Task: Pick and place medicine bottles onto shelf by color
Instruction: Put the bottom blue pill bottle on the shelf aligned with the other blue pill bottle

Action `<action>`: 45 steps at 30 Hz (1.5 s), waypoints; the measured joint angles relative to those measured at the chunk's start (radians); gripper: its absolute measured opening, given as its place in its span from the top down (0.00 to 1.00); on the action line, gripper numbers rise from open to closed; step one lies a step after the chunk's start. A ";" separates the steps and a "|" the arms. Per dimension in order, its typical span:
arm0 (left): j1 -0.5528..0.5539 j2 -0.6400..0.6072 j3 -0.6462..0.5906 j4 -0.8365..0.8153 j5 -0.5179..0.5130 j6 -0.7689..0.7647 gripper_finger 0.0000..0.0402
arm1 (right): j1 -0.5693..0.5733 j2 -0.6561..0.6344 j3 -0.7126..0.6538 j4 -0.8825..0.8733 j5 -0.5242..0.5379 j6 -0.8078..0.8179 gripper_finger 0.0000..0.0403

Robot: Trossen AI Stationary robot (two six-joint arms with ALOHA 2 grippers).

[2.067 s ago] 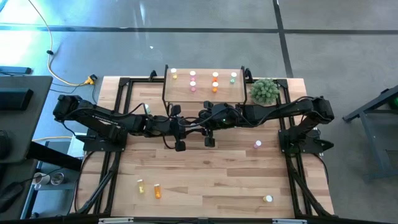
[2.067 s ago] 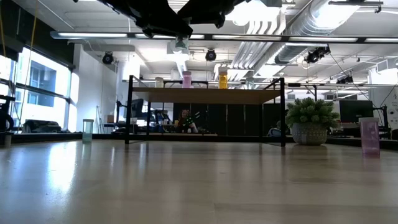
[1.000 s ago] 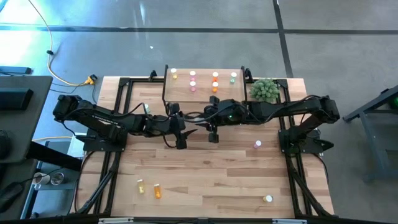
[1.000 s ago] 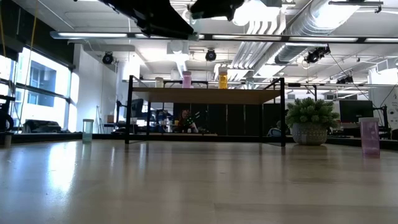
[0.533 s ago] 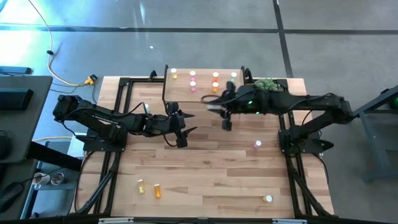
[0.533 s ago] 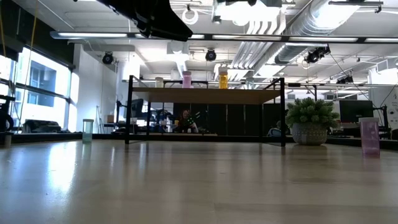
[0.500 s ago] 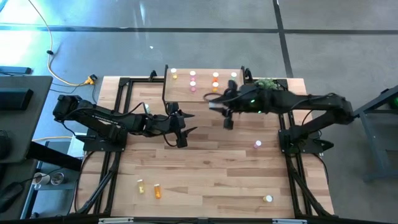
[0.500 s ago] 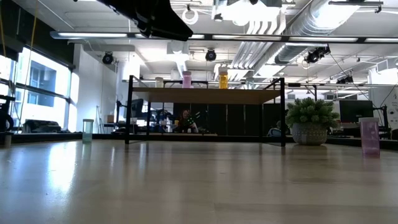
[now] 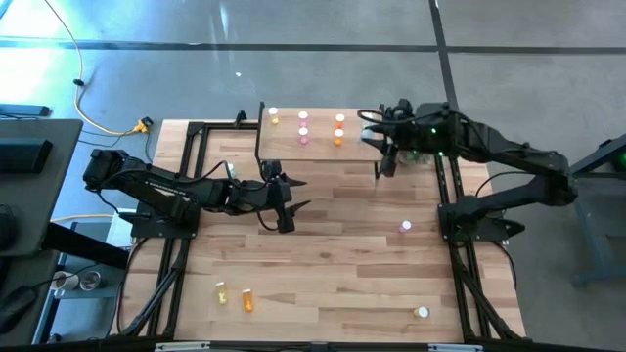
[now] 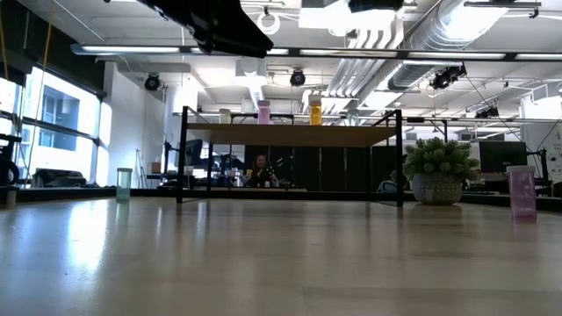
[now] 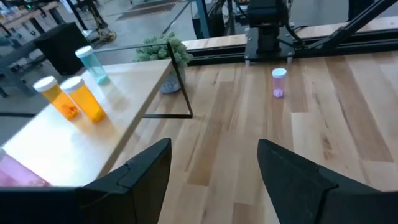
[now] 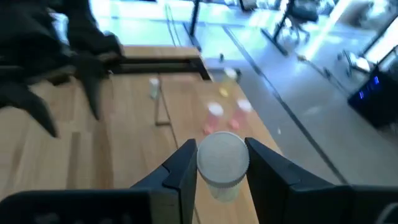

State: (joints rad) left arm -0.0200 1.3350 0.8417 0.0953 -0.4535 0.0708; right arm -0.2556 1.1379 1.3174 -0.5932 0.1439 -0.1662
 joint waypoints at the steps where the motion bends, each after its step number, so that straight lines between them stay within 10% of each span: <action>1: 0.000 0.000 0.000 -0.001 0.002 -0.012 0.43 | -0.020 0.002 -0.023 0.023 -0.015 0.005 0.74; 19: 0.000 0.000 0.000 -0.001 0.007 -0.042 0.43 | -0.364 -0.025 -0.369 0.256 -0.280 0.147 0.73; 45: 0.000 0.000 0.000 -0.001 0.049 -0.060 0.43 | -0.368 0.090 -0.369 0.259 -0.275 0.131 0.73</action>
State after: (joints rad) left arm -0.0204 1.3350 0.8413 0.0940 -0.4042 0.0105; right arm -0.6235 1.2280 0.9485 -0.3343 -0.1314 -0.0353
